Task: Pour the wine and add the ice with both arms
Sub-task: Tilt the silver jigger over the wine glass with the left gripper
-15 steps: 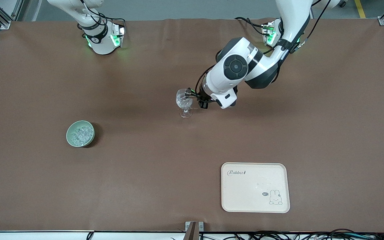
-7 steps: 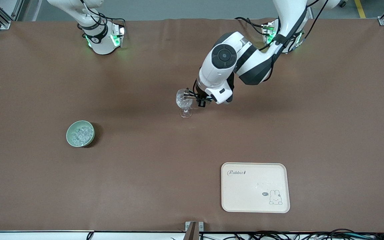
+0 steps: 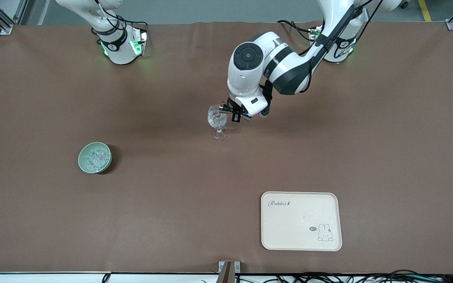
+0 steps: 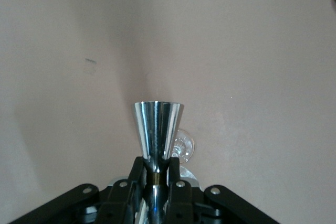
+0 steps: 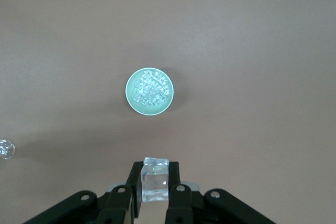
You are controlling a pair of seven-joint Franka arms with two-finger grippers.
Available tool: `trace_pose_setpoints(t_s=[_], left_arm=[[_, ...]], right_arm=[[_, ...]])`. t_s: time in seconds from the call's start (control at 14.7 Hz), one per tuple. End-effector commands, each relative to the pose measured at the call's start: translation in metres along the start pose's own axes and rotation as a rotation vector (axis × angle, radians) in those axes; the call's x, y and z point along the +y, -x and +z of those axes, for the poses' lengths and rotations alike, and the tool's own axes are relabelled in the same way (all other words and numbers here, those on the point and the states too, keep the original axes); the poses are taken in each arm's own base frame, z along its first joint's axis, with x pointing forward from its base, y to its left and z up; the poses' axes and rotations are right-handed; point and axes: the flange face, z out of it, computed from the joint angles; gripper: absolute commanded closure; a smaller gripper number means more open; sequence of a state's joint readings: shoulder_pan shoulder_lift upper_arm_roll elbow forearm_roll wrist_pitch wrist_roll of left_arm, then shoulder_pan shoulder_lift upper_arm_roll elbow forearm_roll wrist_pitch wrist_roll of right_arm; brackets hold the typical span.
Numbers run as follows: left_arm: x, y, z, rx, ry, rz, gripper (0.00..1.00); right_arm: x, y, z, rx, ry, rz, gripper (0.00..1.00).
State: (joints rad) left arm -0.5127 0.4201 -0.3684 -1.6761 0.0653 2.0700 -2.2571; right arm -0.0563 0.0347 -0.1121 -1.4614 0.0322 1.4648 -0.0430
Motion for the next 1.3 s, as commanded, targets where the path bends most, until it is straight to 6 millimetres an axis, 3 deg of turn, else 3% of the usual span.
trace_pose_setpoints(t_s=[0.0, 0.41, 0.89, 1.23], left_arm=[[-0.002, 0.001, -0.007, 0.032, 0.02, -0.003, 1.0], [-0.01, 0.015, -0.003, 0.085, 0.067, 0.006, 1.0], [-0.003, 0.018, -0.015, 0.169, 0.136, 0.063, 1.0], [-0.015, 0.035, -0.012, 0.213, 0.171, 0.131, 1.0]], right_arm=[[0.0, 0.0, -0.004, -0.001, 0.005, 0.008, 0.99], [0.0, -0.001, -0.003, -0.003, 0.005, 0.008, 0.99], [0.0, -0.001, -0.003, -0.001, 0.004, 0.008, 0.99], [0.0, -0.001, -0.003, -0.001, 0.004, 0.008, 0.99]])
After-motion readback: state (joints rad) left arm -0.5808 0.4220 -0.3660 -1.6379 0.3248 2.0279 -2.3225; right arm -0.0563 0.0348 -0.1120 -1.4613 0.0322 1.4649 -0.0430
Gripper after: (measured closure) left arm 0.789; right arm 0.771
